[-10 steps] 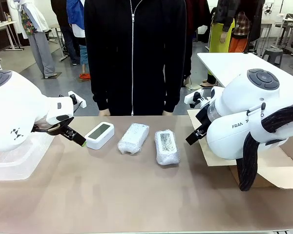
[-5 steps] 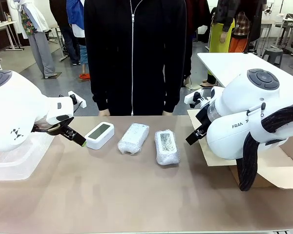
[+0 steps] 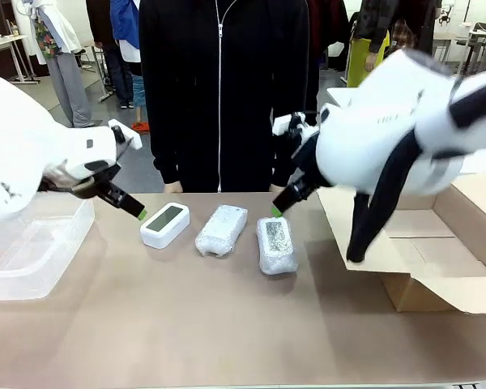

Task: Separate and place wrapped and unwrapped clocks.
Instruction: Pick up the Digital clock indicated by the person.

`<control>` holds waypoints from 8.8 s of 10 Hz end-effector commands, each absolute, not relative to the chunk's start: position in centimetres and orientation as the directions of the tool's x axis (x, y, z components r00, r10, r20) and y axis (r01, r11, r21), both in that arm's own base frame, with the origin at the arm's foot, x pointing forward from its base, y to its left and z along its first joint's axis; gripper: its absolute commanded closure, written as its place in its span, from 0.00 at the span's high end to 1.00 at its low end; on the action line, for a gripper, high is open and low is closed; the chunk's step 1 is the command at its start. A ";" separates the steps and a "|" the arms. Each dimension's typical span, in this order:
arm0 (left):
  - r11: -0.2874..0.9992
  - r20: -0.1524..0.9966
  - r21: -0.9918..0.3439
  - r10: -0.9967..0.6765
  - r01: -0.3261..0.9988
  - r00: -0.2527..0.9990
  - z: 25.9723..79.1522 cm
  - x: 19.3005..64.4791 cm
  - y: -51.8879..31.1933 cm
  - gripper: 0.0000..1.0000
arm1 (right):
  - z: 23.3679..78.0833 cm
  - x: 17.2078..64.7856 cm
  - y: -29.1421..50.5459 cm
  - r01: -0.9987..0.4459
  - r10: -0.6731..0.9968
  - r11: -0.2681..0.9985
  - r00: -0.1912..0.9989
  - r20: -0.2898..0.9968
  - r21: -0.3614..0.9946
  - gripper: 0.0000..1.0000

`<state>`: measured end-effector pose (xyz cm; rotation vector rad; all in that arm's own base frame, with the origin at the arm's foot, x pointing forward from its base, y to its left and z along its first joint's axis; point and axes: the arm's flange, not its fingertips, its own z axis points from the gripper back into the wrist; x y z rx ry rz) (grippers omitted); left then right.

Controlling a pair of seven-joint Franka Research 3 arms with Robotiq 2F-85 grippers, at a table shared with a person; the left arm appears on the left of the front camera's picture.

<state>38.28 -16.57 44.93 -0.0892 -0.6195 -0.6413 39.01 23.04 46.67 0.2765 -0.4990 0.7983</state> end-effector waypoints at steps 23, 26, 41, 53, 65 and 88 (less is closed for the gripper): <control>0.730 0.564 -0.030 -0.551 0.683 0.614 55.9 29.5 -5.5 1.00 | 56.5 30.2 12.8 -0.884 0.671 0.464 0.390 0.631 0.053 1.00; 0.730 0.564 -0.030 -0.551 0.683 0.614 55.9 29.5 -5.5 1.00 | 56.5 30.2 12.8 -0.884 0.671 0.464 0.390 0.631 0.053 1.00; 0.730 0.564 -0.030 -0.551 0.683 0.614 55.9 29.5 -5.5 1.00 | 56.5 30.2 12.8 -0.884 0.671 0.464 0.390 0.631 0.053 1.00; 0.858 0.279 0.049 -0.503 0.511 0.818 43.0 49.7 -17.0 1.00 | 56.5 30.2 12.8 -0.884 0.671 0.464 0.390 0.631 0.053 1.00; 0.828 0.222 -0.028 -0.541 0.560 0.811 35.3 54.7 -21.0 1.00 | 56.5 30.2 12.8 -0.884 0.671 0.464 0.390 0.631 0.053 1.00; 0.820 0.201 0.025 -0.564 0.572 0.801 36.0 55.2 -21.6 0.67 | 56.5 30.2 12.8 -0.884 0.671 0.464 0.390 0.631 0.053 1.00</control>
